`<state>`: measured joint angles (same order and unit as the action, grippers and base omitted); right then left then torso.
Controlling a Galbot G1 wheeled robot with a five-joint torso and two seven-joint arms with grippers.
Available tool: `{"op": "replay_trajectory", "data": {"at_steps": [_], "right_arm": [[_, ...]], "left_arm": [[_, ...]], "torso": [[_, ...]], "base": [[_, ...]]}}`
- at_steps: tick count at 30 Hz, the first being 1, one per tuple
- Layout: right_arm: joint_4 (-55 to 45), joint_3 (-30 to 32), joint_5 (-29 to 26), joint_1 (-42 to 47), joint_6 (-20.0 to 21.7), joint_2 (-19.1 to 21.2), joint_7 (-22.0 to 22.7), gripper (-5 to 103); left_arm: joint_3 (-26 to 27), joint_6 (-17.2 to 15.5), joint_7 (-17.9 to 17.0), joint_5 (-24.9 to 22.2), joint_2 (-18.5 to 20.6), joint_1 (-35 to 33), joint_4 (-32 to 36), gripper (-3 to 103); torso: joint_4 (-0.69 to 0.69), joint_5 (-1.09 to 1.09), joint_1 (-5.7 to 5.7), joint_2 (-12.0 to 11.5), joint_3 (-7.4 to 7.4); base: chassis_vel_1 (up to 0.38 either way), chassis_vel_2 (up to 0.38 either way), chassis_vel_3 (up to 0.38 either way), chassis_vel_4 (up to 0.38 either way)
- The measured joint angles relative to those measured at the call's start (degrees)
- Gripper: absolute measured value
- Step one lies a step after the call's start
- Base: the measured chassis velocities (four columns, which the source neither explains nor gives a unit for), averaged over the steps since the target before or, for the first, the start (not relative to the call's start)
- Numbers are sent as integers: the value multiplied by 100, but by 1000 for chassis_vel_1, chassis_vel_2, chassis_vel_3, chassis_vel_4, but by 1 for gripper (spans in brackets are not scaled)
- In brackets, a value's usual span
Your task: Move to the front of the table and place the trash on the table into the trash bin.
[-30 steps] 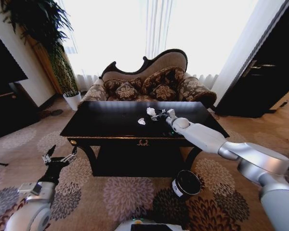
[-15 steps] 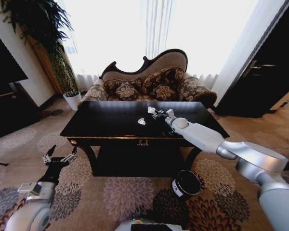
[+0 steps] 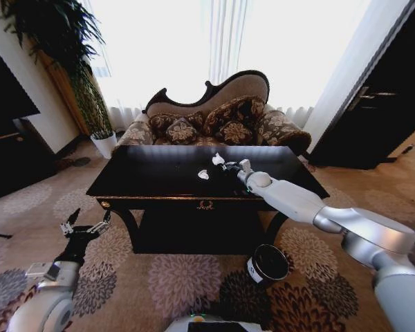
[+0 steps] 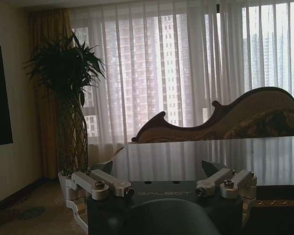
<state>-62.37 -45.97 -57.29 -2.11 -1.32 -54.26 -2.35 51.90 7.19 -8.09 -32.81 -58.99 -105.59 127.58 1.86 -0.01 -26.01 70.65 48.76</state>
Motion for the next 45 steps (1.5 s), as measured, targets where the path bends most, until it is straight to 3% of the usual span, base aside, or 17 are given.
{"op": "replay_trajectory", "data": {"at_steps": [7, 14, 19, 23, 24, 26, 27, 29, 33, 36, 37, 41, 45], "right_arm": [[-566, 404, -32, 285, 109, 258, 179, 0], [-1164, 1258, 101, 795, 210, 686, 320, 0], [-1780, 2143, 158, 1519, 281, 1204, 415, 0], [-2394, 3768, 163, 3131, 270, 1641, 435, 0], [-2394, 3768, 163, 3131, 270, 1641, 435, 0], [-2649, 4496, 244, 3931, 20, 1831, 417, 0], [-2649, 4496, 244, 3931, 20, 1831, 417, 0], [-2894, 5166, 356, 4820, -176, 1898, 364, 0], [-3156, 5991, 516, 5670, -319, 1800, 341, 0], [-3501, 7083, 623, 6605, -442, 1502, 345, 0], [-3501, 7083, 623, 6605, -442, 1502, 345, 0], [-3686, 8132, 898, 8062, -876, 1060, 81, 0], [-3777, 8637, 1070, 8628, -1122, 648, -15, 0]], "left_arm": [[0, 0, 0, 0, 0, 0, 0, 100], [0, 0, 0, 0, 0, 0, 0, 100], [0, 0, 1, 0, 0, 0, 0, 100], [0, 0, -1, 0, 0, 0, 0, 100], [0, 0, -1, 0, 0, 0, 0, 100], [0, 0, 0, 0, 0, 0, 0, 100], [0, 0, 0, 0, 0, 0, 0, 100], [0, 0, 0, 0, -1, 0, 0, 100], [0, 0, 2, 0, -1, 0, 0, 100], [0, 0, 1, 0, -1, 0, 0, 100], [0, 0, 1, 0, -1, 0, 0, 100], [0, 0, 0, 0, 0, 0, 0, 100], [0, 0, 1, 0, -1, 0, 0, 100]], "torso": [[0, 0, 1, 0, -1], [-1, 0, 0, 0, -1], [-1, -1, 0, 0, -2], [1, 6, 0, 0, -1], [1, 6, 0, 0, -1], [2, -3, 1, 1, -2], [2, -3, 1, 1, -2], [1, 2, 1, 1, -2], [0, 0, 1, 1, -2], [-3, -4, 1, 1, -2], [-3, -4, 1, 1, -2], [4, 2, 1, 1, -2], [1, 0, 2, 1, -2]], "base": [[0, 0, 0, 0], [0, 0, 0, 0], [0, 0, 0, 0], [0, 0, 0, 0], [0, 0, 0, 0], [0, 0, 0, 0], [0, 0, 0, 0], [0, 0, 0, 0], [0, 0, 0, 0], [0, 0, 0, 0], [0, 0, 0, 0], [0, 0, 0, 0], [0, 0, 0, 0]]}}
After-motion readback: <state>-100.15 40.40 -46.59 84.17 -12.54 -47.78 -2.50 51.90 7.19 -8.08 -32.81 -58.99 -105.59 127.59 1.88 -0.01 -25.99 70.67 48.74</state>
